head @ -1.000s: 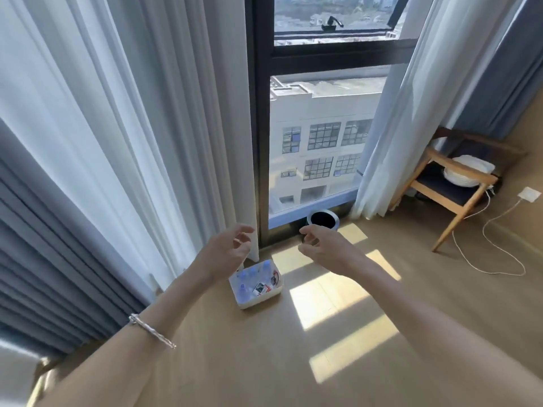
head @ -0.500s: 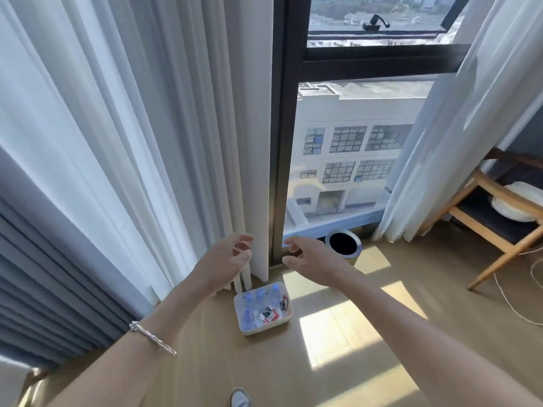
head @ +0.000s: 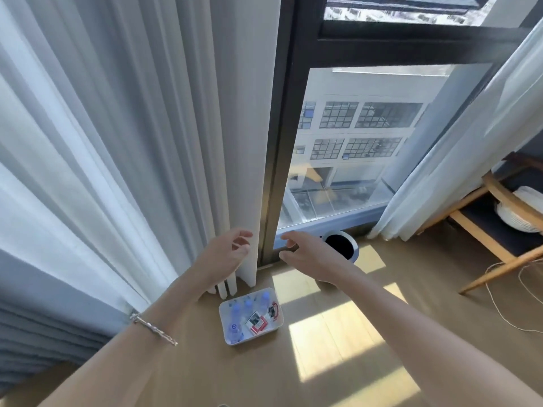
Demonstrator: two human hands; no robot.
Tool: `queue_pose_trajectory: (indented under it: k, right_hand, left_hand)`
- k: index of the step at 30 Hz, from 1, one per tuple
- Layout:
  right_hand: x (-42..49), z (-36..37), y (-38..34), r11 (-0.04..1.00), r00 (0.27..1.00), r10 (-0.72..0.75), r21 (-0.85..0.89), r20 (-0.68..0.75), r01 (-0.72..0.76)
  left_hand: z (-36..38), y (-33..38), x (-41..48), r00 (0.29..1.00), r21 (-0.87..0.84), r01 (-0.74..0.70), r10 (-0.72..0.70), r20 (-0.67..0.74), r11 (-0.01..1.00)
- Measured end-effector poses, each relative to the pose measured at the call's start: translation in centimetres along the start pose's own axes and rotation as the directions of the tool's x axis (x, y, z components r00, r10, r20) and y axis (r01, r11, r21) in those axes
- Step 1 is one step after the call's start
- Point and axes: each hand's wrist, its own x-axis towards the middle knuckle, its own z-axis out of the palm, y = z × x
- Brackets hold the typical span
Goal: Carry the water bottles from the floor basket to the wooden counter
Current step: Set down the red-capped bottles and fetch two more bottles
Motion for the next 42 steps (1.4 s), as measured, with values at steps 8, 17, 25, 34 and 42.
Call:
queue_pose_trajectory:
  k: [8,17,25,34,42]
  right_hand:
    - [9.0,0.1,2.1,0.993,0.979,-0.116,0.028,0.168,0.113]
    - [16.5,2.0,4.5,0.979,0.903,-0.187,-0.006,0.387,0.205]
    - [20.5,8.0,8.5,0.994,0.888,-0.068,-0.048,0.455,0.100]
    - [26.2,19.3,16.1,0.992,0.860,0.074,-0.124,0.505,-0.012]
    - [33.4,32.4,24.0,0.984,0.832,0.167,-0.137,0.529,-0.110]
  left_hand:
    - [0.6,-1.1,3.4,0.964,-0.093,0.213,-0.225,-0.142,0.973]
    - [4.6,-3.7,4.4,0.837,-0.196,0.485,-0.518,-0.177,0.852]
    - [8.0,-11.1,7.1,0.767,-0.235,0.602,-0.634,-0.094,0.763]
    - [15.6,-23.7,11.4,0.711,-0.238,0.693,-0.699,0.073,0.681]
    - [24.0,-36.9,15.4,0.664,-0.188,0.747,-0.730,0.160,0.638]
